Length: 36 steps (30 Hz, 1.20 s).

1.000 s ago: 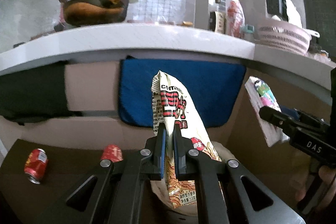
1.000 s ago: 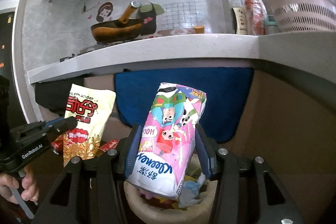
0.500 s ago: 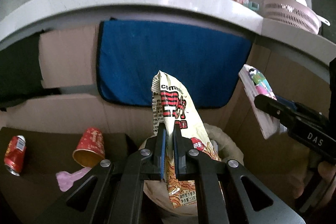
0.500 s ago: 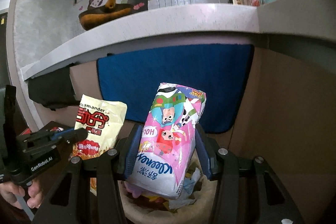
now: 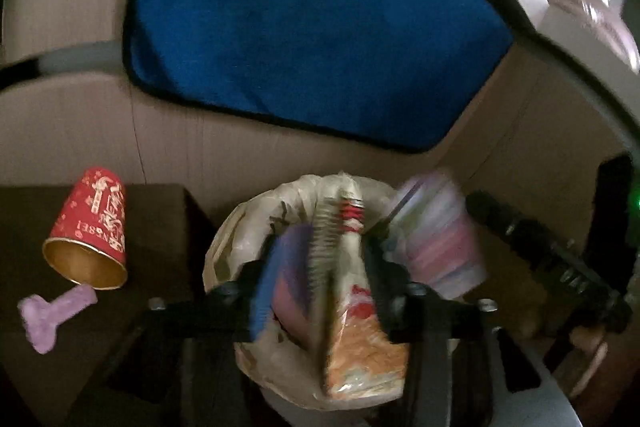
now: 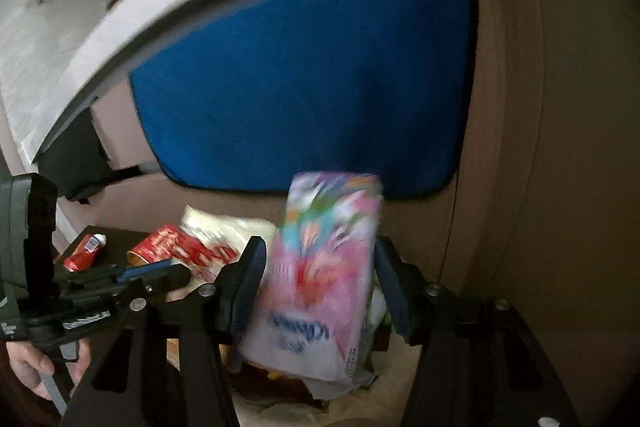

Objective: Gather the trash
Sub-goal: 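Open both tools to drop the chip bag and tissue pack into the bin, then grasp the white tissue with the right tool while the left tool reaches the red can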

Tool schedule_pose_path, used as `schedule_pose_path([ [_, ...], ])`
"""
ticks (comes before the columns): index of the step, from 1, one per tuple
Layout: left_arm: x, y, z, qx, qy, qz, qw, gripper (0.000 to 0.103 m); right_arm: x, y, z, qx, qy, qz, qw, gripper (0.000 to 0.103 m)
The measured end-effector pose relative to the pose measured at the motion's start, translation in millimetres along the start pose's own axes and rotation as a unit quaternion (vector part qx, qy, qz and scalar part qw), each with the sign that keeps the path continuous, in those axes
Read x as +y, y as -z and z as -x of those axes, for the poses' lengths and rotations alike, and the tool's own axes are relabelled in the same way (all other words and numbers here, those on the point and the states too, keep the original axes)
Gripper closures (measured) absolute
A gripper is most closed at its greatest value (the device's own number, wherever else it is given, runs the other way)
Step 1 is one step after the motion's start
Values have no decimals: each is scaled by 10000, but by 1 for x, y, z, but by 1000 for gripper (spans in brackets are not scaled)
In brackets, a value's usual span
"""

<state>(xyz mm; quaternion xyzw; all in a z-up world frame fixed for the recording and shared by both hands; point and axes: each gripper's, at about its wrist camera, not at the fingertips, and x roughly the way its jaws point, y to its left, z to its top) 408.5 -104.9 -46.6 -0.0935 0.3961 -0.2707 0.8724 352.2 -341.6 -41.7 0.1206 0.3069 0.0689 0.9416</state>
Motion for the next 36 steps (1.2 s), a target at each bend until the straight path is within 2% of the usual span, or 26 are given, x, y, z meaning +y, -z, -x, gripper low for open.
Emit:
schedule_pose_path([
  [5,14,-6,12,-180,-347,30,9992,57,-10,9,-5,48,51,-218,9997,49],
  [12,44,6,40,-367,-835,292,9954,57,1,10,2,-5,131,-164,9998,49],
  [18,68,24,79,-617,-1232,225,9902,57,17,12,16,-137,125,-94,9998,49],
  [22,93,34,112,-776,-1452,323,9858,57,35,13,24,-268,-25,-39,9996,48],
  [25,124,41,144,-1011,-1697,491,9791,57,56,12,25,-276,-209,120,9993,48],
  [28,156,42,164,-1083,-1862,667,9743,57,80,13,19,-219,-315,303,9988,48],
  [32,228,40,198,-1268,-1915,1296,9646,57,114,18,5,-97,-488,467,9977,48],
  [36,309,41,216,-1245,-1794,2093,9532,57,150,25,-12,53,-623,652,9959,48],
])
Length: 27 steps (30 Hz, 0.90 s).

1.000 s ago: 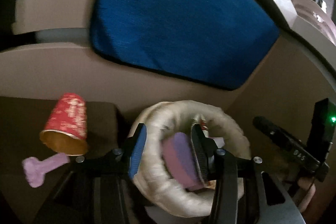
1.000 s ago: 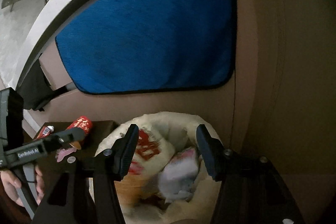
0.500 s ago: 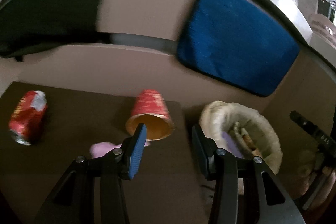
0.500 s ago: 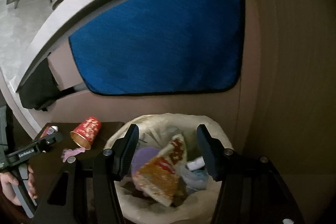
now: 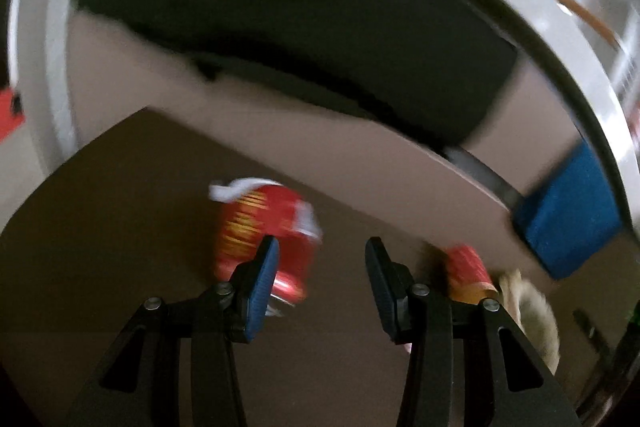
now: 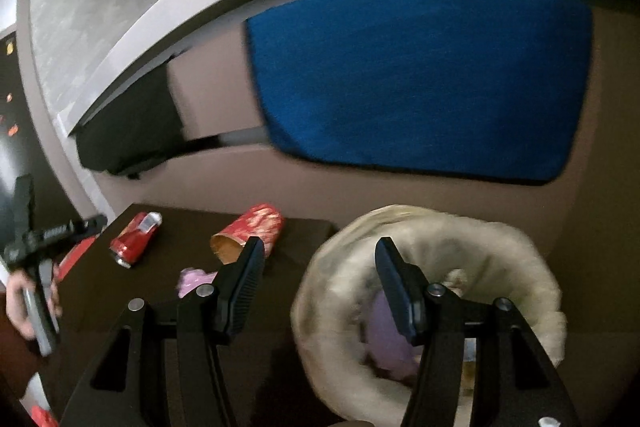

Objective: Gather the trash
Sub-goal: 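Grasp the white tissue with the right tool while the left tool reaches the red can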

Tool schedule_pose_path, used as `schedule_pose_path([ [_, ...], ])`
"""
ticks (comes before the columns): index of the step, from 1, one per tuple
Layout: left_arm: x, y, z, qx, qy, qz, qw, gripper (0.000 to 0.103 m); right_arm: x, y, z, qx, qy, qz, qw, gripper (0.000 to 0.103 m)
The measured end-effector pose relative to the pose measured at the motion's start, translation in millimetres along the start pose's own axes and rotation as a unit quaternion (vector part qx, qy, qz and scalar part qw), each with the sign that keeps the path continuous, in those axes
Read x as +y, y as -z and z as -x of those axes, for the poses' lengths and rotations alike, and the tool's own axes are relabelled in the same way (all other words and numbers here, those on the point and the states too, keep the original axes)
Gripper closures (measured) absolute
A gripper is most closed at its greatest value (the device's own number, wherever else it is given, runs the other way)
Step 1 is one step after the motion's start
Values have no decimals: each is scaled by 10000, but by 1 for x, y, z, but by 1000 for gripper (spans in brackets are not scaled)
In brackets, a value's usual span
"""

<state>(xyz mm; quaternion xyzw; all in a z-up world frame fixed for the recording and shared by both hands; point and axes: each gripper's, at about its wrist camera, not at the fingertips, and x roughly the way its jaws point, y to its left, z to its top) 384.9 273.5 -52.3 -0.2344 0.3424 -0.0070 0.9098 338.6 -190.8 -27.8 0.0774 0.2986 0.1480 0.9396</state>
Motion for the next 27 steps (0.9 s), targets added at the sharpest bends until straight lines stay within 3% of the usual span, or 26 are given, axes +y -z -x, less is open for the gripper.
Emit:
schedule_pose_path([
  [5,45,-13,-44,420,-12,424,9982,57,37,2,-30,194,-202,168,9995,48],
  [8,65,-15,-64,831,291,732,9934,57,57,4,-44,319,-286,357,9984,48],
  [13,62,-9,-83,1150,648,811,9879,54,73,10,-59,470,-213,652,9965,48],
  [16,45,0,-88,1331,773,611,9862,54,74,15,-62,536,-253,614,9964,48],
  [19,24,5,-91,1395,700,311,9873,54,70,21,-62,605,-277,539,9963,48],
  [22,3,9,-83,1278,402,18,9910,54,64,24,-58,618,-263,476,9966,48],
  [27,-6,20,-49,974,318,-55,9947,56,57,26,-49,591,-258,408,9971,48],
])
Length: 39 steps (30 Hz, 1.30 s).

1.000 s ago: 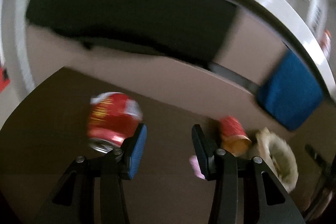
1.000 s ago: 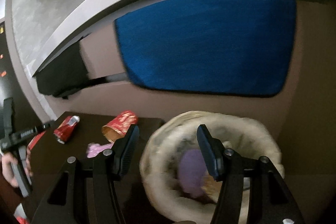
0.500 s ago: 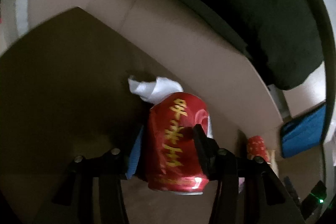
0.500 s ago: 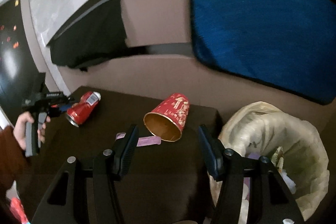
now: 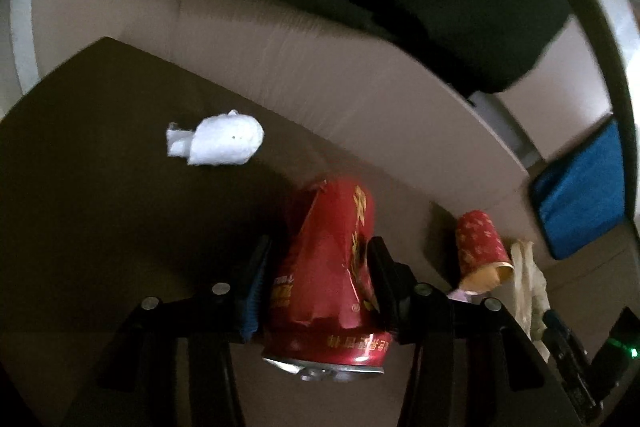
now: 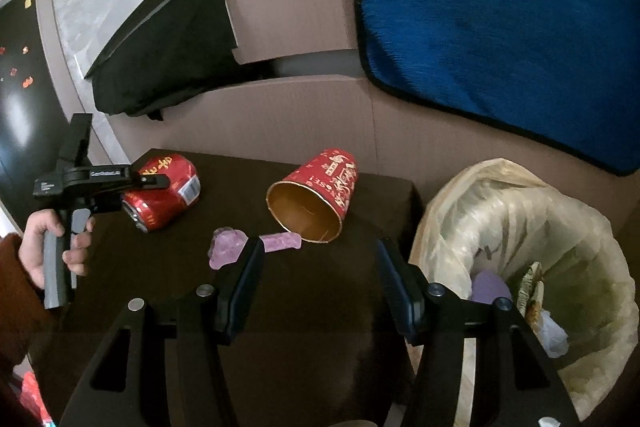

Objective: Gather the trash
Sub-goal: 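Grasp the white tissue with the right tool while the left tool reaches the red can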

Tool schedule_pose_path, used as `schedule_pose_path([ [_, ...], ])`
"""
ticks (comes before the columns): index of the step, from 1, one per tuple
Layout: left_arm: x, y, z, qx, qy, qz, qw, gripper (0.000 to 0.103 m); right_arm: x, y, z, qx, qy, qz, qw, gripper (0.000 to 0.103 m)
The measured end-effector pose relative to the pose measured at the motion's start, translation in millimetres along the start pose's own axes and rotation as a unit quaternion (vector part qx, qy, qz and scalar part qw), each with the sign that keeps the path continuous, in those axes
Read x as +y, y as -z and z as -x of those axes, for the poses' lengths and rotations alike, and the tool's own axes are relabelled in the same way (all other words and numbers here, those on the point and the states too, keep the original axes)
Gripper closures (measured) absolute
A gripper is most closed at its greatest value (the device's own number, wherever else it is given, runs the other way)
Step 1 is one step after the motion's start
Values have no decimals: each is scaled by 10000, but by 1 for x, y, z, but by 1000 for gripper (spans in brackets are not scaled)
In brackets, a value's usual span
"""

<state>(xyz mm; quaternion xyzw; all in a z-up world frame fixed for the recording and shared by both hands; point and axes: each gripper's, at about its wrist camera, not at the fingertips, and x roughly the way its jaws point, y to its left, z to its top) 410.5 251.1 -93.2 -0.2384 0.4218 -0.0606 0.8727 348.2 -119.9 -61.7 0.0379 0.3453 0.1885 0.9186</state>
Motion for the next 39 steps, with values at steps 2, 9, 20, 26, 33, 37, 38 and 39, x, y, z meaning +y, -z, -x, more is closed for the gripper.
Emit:
schedule_pose_path([
  [2,-2,12,24,-176,-72,-121,9997,57,1,1,1,9,-86,-12,10000,48],
  [9,20,50,98,-728,-709,-264,9945,103,54,-11,-21,152,-602,519,9967,48],
  [20,93,65,146,-614,-173,104,9979,82,208,-67,-157,631,-1387,1462,9774,48],
  [26,115,67,187,-1124,-510,-116,9923,63,252,-86,-233,703,-1133,1672,9769,49],
  [33,143,84,192,-886,-95,211,9958,61,251,-87,-275,1312,-1098,1321,9764,67],
  [37,156,98,184,-637,141,533,9964,61,248,-76,-238,1226,-1215,1551,9727,77],
  [38,160,101,182,-580,280,721,9953,60,246,-71,-219,1172,-1237,1628,9718,77],
  [39,162,105,180,-548,363,862,9941,59,245,-68,-208,1151,-1225,1657,9718,77],
])
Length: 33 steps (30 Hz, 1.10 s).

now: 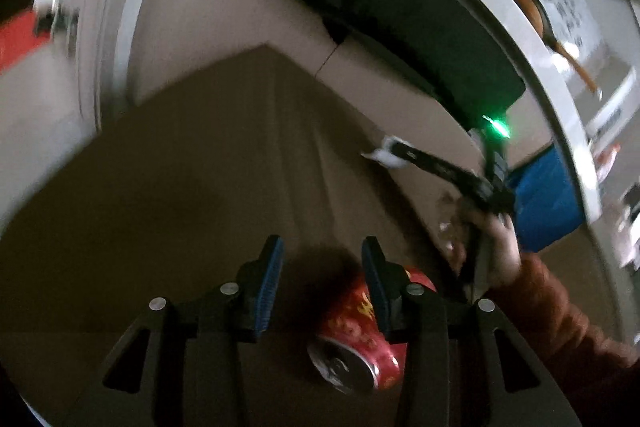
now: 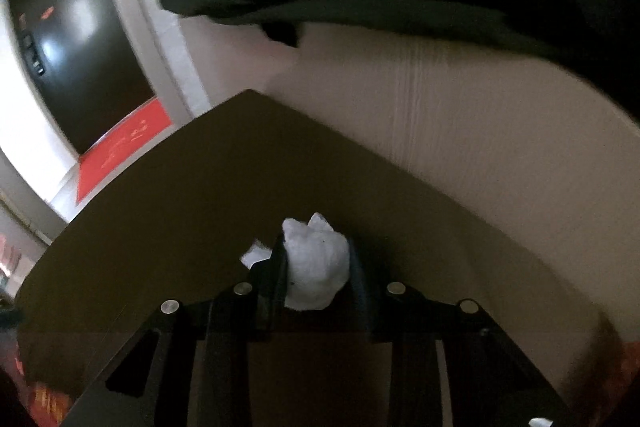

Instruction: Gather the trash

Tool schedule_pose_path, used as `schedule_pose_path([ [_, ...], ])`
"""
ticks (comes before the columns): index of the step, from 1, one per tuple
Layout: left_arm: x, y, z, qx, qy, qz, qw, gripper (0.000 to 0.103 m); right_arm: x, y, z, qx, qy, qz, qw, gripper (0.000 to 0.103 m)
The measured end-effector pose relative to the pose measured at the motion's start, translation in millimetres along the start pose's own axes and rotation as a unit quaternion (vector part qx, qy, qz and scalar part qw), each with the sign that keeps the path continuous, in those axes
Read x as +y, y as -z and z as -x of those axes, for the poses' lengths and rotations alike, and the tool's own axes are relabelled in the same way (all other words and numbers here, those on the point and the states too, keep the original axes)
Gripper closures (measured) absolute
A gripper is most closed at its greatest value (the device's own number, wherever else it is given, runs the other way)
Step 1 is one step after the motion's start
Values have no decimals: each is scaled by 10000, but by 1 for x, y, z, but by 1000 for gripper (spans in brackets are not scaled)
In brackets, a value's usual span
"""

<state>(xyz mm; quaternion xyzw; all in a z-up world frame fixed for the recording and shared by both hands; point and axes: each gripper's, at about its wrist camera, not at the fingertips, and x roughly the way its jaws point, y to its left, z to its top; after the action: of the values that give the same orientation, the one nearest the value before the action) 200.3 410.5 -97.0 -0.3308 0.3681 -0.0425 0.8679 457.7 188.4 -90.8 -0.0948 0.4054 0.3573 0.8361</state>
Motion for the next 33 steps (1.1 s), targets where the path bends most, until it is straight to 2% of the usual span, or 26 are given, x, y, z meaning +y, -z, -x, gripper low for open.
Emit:
schedule_pose_path([
  [2,5,6,-4,99,219,370,9990,57,4,23,37,-75,-24,-92,9999,77],
  [5,-1,10,-11,175,449,388,9981,55,4,58,83,-197,104,-238,9995,77],
  [8,-13,6,-20,172,398,-4,9991,53,-3,103,123,-221,76,-442,9987,77],
  [11,-22,2,-33,218,163,-400,9988,53,-14,142,155,-277,173,-690,9971,77],
  [13,-23,6,-39,276,-77,-475,9985,53,-17,165,177,-454,304,-831,9950,77],
  [17,-28,27,-37,451,-42,-506,9977,52,-24,201,212,-837,424,-1109,9894,77],
  [23,-79,78,-28,425,-296,-1379,9891,52,-29,233,228,-972,506,-1176,9870,77],
  [25,-90,90,-27,440,-327,-1496,9872,52,-31,247,230,-988,442,-1268,9860,76],
  [28,-98,99,-26,310,-510,-1291,9898,51,-33,261,230,-975,362,-1419,9844,76],
  [30,-101,103,-29,292,-531,-1020,9929,50,-34,272,233,-984,288,-1514,9832,76],
  [33,-108,109,-35,342,-541,-898,9939,47,-31,281,239,-1033,263,-1511,9827,76],
])
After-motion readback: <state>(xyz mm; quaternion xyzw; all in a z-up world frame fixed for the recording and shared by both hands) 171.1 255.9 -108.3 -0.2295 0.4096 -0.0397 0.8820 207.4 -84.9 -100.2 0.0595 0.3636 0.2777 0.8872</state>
